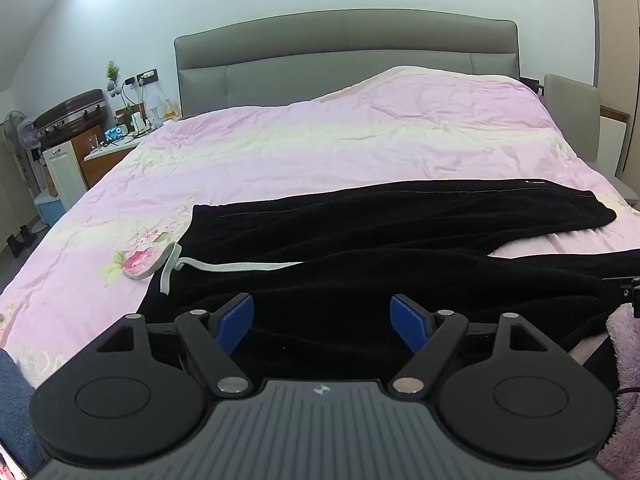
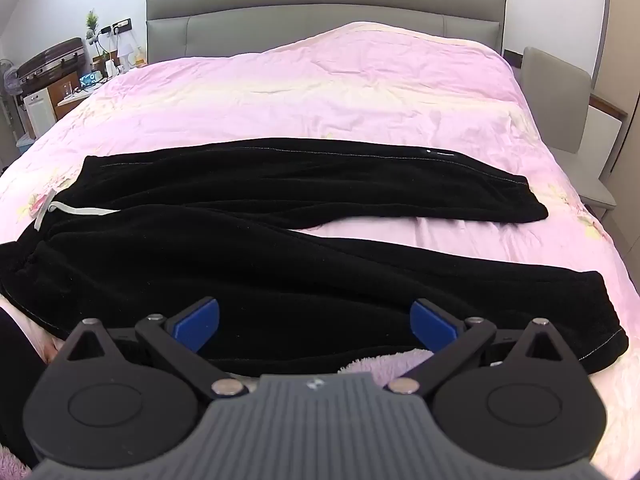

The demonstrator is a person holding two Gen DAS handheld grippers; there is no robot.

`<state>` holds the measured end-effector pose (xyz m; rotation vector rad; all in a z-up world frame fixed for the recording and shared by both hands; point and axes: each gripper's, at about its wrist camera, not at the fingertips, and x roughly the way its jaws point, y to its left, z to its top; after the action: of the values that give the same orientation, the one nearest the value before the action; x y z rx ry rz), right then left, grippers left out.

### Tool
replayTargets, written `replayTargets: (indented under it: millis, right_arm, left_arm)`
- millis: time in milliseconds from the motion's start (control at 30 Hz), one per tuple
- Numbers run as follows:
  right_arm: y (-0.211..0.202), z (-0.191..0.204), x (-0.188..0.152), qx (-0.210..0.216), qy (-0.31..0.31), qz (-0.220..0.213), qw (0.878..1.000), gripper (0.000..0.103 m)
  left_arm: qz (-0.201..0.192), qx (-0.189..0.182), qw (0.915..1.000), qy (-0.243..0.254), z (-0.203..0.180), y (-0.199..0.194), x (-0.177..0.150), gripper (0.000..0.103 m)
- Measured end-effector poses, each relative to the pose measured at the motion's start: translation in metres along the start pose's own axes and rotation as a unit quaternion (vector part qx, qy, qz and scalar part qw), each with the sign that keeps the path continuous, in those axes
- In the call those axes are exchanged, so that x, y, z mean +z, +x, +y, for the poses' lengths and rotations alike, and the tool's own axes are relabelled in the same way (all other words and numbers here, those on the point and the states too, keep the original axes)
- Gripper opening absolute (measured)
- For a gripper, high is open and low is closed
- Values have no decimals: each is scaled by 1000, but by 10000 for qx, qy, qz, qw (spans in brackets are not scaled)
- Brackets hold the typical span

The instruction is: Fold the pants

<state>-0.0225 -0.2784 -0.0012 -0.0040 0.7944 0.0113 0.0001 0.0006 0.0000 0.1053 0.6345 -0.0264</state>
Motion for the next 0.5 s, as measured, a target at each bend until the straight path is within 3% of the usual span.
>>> replayTargets:
  millis: [500]
  right_arm:
    - [-6, 2, 1, -91, -8, -39, 10000, 98]
  left_arm:
    - [-21, 13, 10000, 28, -1, -4, 0, 91]
